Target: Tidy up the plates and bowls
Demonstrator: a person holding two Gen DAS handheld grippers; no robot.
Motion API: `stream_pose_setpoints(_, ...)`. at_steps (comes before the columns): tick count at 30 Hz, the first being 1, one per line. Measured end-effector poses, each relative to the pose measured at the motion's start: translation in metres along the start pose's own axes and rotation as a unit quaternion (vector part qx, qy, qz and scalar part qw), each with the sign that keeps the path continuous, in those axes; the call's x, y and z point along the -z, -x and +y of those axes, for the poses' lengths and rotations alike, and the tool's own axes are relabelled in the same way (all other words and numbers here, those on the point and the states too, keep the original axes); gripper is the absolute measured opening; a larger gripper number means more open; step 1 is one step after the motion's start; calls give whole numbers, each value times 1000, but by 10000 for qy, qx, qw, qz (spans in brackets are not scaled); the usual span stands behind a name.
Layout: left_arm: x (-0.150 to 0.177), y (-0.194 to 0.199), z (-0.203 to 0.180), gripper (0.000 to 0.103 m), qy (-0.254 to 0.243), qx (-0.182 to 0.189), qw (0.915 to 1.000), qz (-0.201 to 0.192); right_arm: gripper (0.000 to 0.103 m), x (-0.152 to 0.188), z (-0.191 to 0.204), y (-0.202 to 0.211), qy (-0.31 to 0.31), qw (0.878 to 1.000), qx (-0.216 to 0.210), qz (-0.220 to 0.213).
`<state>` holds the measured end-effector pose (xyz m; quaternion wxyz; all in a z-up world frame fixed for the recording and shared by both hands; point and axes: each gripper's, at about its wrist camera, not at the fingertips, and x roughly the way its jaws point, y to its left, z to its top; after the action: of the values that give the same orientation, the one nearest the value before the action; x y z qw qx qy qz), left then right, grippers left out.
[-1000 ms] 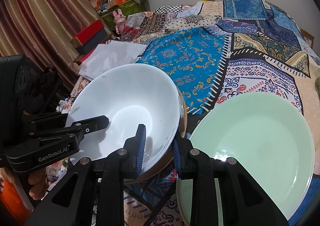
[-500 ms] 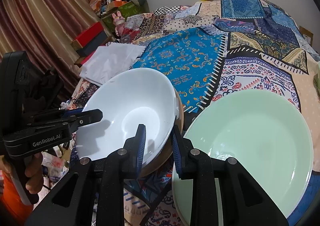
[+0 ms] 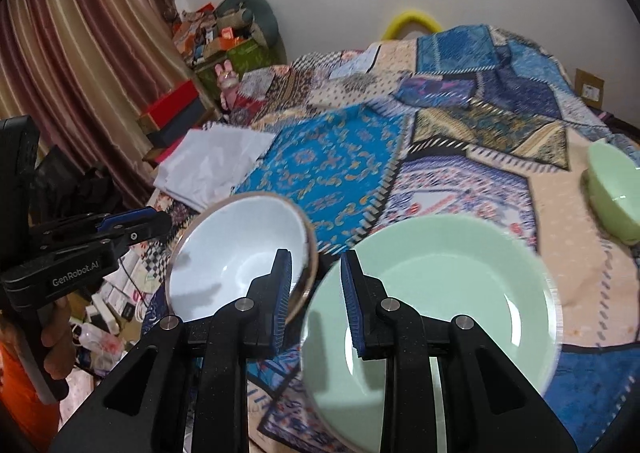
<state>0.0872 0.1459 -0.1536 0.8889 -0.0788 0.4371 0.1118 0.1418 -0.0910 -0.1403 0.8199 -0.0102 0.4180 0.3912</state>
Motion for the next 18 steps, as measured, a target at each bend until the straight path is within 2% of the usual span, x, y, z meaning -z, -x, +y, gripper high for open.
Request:
stream_pose_setpoints(7, -19, 17, -44, 29, -211, 249, 9991, -268, 24, -4, -29, 49, -98, 9986, 275, -442)
stream_pose_setpoints(11, -33, 24, -79, 46, -389, 367, 9975, -472, 25, -6, -51, 79, -150, 9961, 505, -701)
stream_pose_setpoints(15, -46, 28, -115, 54, -618, 544, 9946, -639, 28, -6, -78, 108, -260, 9921, 797, -929)
stream_pose_setpoints(18, -55, 28, -144, 59, -770, 722, 9919, -704, 34, -2, -100, 126, -364, 9883, 1066, -1030)
